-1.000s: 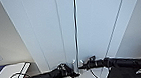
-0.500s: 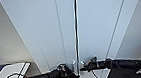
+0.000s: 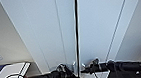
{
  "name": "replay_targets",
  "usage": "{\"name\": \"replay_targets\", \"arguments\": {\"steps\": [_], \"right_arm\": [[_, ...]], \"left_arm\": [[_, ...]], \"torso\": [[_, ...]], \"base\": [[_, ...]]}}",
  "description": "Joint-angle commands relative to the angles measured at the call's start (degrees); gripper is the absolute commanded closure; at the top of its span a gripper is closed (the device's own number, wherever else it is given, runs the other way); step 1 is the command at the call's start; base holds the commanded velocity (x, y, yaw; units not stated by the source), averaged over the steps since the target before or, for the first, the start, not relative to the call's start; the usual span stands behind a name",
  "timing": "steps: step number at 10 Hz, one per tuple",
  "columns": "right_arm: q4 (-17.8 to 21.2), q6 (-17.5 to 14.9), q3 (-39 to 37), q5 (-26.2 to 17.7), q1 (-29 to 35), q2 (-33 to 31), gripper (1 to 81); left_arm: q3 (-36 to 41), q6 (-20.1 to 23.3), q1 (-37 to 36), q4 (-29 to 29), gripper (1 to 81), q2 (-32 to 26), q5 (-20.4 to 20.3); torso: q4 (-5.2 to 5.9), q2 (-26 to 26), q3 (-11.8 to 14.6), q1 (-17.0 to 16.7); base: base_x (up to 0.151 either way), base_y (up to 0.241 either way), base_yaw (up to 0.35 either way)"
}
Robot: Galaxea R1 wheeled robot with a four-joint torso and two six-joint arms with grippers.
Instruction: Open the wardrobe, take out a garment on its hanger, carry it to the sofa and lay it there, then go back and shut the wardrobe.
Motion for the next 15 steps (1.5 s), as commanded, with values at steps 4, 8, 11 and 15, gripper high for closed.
{"name": "replay_targets", "arguments": {"steps": [4, 8, 11, 15], "right_arm": [[1.8, 0.5, 8.8, -1.9, 5.3, -1.9, 1.0], [1.7, 0.4, 11.2, -1.7, 4.4, -3.9, 1.0], [1.6, 0.0, 12.2, -0.8, 3.5, -4.0, 1.0], [1.3, -0.3, 14.2, 1.2, 1.3, -2.9, 1.0]], "left_arm": [[19.7, 2.1, -5.1, -1.1, 1.0, 1.5, -14.8], [25.4, 2.1, -3.7, -1.1, 1.0, -3.7, -14.8], [29.2, 2.0, -3.3, -1.1, 1.0, -6.9, -15.0], [32.3, 2.0, -2.4, -1.2, 1.0, -9.3, -16.0]], "torso": [[0.0, 0.0, 0.0, 0.0], [0.0, 0.0, 0.0, 0.0], [0.0, 0.0, 0.0, 0.0], [0.0, 0.0, 0.0, 0.1]], "base": [[0.0, 0.0, 0.0], [0.0, 0.0, 0.0], [0.0, 0.0, 0.0], [0.0, 0.0, 0.0]]}}
